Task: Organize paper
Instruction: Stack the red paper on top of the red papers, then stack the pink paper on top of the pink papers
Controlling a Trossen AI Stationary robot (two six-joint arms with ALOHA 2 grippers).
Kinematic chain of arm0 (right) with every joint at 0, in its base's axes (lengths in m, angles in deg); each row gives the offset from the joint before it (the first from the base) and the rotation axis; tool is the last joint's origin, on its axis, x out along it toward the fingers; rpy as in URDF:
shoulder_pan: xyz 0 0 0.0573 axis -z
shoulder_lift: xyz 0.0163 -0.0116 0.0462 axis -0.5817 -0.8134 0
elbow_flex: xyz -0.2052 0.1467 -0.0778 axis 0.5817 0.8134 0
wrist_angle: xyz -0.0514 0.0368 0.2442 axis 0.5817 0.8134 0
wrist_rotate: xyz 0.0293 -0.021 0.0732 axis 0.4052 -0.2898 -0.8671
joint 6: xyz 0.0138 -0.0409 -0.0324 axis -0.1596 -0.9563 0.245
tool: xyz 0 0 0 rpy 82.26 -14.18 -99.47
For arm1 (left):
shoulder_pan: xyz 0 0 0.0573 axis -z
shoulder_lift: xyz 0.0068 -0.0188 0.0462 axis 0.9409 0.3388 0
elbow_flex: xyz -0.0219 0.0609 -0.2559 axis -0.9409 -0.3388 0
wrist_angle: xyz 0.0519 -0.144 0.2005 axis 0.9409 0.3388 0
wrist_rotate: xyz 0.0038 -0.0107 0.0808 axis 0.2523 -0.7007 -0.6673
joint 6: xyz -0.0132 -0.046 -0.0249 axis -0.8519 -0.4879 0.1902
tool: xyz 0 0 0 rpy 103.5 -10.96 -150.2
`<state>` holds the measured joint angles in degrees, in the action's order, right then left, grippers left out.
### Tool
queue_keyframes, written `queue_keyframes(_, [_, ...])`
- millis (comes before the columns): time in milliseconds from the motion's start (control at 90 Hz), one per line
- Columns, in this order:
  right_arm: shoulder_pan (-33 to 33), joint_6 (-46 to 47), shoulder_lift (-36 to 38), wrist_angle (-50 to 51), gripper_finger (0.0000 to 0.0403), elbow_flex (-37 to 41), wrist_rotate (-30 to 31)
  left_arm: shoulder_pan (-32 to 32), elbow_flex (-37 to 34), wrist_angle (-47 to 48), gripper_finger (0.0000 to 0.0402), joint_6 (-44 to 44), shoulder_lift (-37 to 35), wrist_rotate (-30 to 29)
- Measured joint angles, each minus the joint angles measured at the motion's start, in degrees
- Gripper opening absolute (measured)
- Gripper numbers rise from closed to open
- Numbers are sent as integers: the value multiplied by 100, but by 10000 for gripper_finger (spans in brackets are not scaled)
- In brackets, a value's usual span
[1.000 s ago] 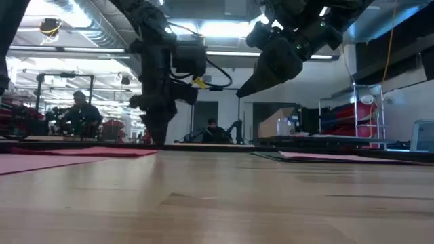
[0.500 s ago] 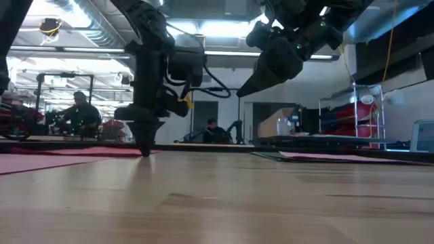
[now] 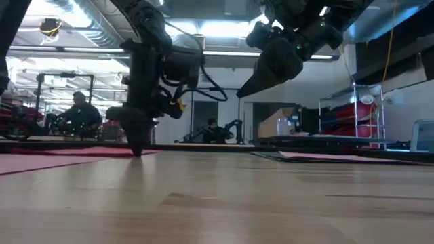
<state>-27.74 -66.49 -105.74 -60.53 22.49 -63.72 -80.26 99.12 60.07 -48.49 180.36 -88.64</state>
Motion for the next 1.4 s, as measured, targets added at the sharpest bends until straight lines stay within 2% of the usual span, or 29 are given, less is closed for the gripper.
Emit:
queue_keyframes(367, [0, -16, 0, 24, 0, 0, 0, -2, -7, 8, 0, -144, -12, -103])
queue_keyframes(611, [0, -160, 0, 29, 0, -2, -1, 0, -11, -84, 0, -301, -367, -116])
queue_keyframes(789, [-70, -290, 50, 762, 0, -256, -22, 25, -7, -417, 0, -480, -791, -99])
queue_keyframes(989, [-617, -472, 206, 2530, 0, -734, 681, 158, 0, -1336, 0, -615, -1209, 224])
queue_keyframes(1133, [-1130, -11, 221, 3728, 0, -898, 1248, 312, 0, -2186, 0, -673, -1358, 668])
queue_keyframes(1244, [-1387, 765, 221, 4198, 0, -872, 1476, 443, 0, -2783, 0, -695, -1381, 1069])
queue_keyframes(1400, [-1510, 1624, 221, 4246, 12, -686, 2182, 569, 0, -3533, 0, -753, -1381, 1522])
